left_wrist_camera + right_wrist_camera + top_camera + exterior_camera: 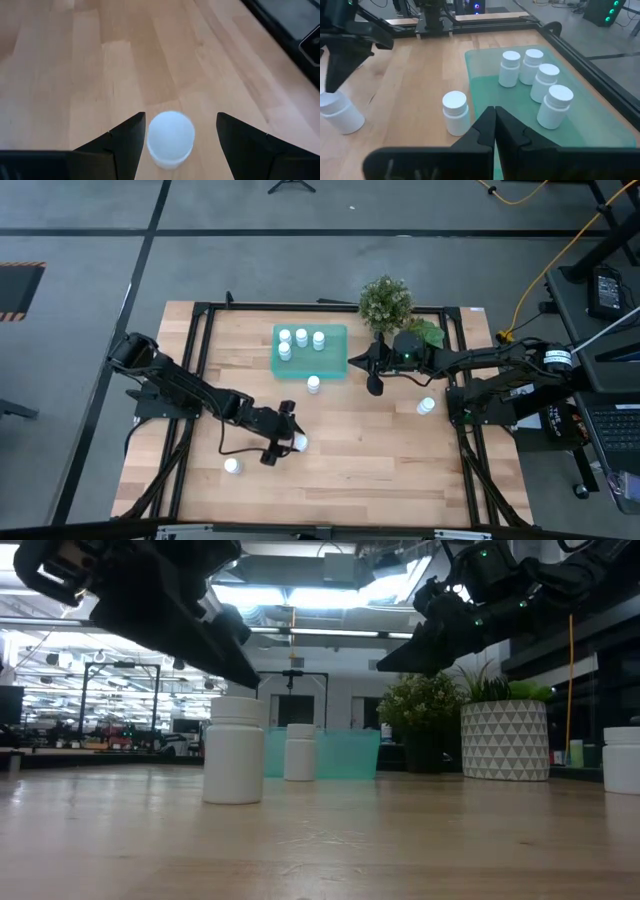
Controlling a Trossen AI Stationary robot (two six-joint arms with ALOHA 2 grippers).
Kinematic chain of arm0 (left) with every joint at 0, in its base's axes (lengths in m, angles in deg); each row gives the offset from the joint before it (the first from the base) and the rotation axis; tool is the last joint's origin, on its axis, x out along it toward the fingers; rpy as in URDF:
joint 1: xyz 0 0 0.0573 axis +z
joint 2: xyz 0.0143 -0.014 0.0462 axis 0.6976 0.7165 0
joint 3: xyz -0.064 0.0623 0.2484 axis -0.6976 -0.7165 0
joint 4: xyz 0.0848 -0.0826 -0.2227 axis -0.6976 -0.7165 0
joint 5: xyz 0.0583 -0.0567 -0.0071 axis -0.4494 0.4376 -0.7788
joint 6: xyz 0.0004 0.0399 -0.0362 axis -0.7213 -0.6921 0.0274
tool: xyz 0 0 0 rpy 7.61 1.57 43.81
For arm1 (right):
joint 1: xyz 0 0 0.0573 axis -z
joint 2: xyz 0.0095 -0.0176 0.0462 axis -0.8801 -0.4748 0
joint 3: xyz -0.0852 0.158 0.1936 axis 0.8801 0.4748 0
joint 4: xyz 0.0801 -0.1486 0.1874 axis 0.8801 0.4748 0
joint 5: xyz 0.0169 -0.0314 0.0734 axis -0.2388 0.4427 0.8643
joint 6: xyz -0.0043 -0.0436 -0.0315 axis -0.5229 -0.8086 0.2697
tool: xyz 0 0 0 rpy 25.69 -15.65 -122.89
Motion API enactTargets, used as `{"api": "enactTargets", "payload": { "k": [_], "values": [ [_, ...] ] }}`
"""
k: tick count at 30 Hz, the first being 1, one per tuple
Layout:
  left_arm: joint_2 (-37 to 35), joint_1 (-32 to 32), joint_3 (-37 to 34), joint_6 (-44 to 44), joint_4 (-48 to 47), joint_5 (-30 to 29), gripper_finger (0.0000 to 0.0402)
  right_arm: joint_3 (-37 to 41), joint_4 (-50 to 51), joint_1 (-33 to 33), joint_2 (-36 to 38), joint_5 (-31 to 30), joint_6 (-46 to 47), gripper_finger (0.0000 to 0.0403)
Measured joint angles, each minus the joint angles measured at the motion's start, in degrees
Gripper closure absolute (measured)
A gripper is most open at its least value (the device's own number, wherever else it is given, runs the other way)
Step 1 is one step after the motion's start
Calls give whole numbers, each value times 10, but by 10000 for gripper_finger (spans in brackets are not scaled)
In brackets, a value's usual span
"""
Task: Pick and place pill bottles into a basket
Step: Put the white pill bottle into the green bin
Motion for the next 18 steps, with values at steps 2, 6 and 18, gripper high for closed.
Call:
{"api": "enactTargets", "payload": {
  "k": [2,6,18],
  "values": [
    [0,0,0,0,-9,0,164,0,0,0,0,0,0,391],
    [0,0,0,0,-10,-3,164,0,-1,0,0,0,0,391],
    [31,0,-1,5,-10,2,164,0,-3,0,0,0,0,391]
  ]
}}
